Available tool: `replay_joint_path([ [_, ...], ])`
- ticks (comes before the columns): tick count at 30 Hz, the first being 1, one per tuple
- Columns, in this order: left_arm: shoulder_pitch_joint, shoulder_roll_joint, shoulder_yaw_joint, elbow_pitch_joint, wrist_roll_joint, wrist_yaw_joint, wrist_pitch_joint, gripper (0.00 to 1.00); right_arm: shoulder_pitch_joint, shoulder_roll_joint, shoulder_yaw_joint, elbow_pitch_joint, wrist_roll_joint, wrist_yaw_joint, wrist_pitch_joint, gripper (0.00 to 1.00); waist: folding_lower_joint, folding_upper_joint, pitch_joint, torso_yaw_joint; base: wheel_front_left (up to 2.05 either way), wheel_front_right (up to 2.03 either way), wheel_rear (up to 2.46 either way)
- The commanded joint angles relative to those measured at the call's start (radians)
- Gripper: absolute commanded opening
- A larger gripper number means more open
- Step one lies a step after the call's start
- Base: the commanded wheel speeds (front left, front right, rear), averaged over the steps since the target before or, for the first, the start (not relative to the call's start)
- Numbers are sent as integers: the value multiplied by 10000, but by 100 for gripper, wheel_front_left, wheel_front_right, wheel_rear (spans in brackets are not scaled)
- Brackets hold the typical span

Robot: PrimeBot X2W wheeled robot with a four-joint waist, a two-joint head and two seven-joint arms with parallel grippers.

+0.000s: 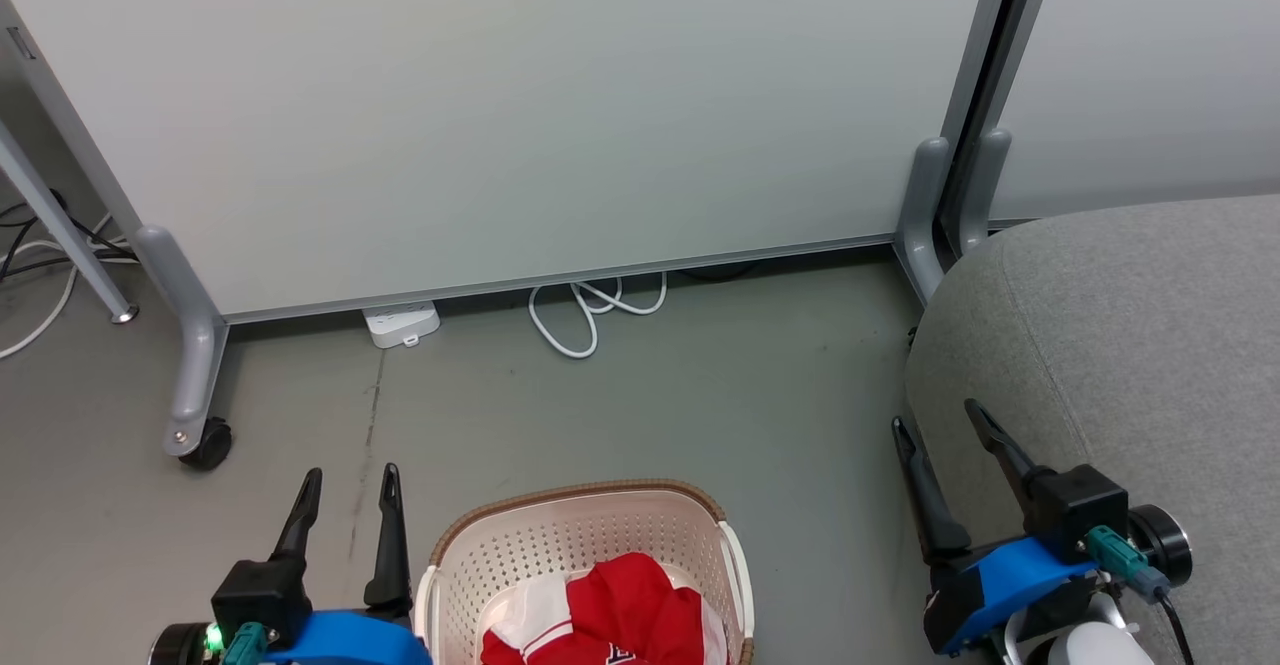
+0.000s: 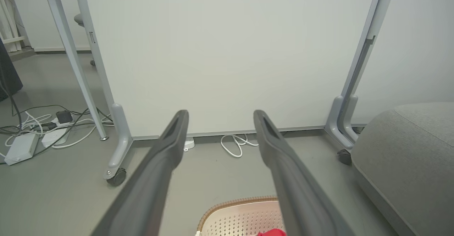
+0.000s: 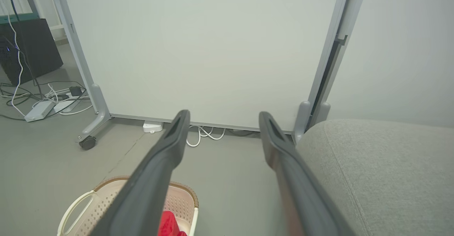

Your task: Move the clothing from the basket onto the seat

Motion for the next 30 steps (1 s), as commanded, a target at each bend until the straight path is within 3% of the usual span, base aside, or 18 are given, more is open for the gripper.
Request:
replay_joint_path([
  [1,144,-11,92,151,-132,-57,-49,100,-114,-58,39,7,69,4,-12,100,0,-1,-13,-88,0,0,0],
  [9,-355,-25,-270,1741,-674,-266,438,100,-361,-52,173,-333,-27,4,104,100,0,-1,675,-529,0,0,0],
  [24,-3933,568,-837,5511,-1429,-560,3472,100,-2055,-40,855,-1235,290,3,-78,100,0,-1,4953,-2327,0,0,0],
  [30,-5432,1022,-804,6619,-1463,-327,4768,100,-2605,-34,1153,-1358,688,3,-455,100,0,-1,6428,-2954,0,0,0],
])
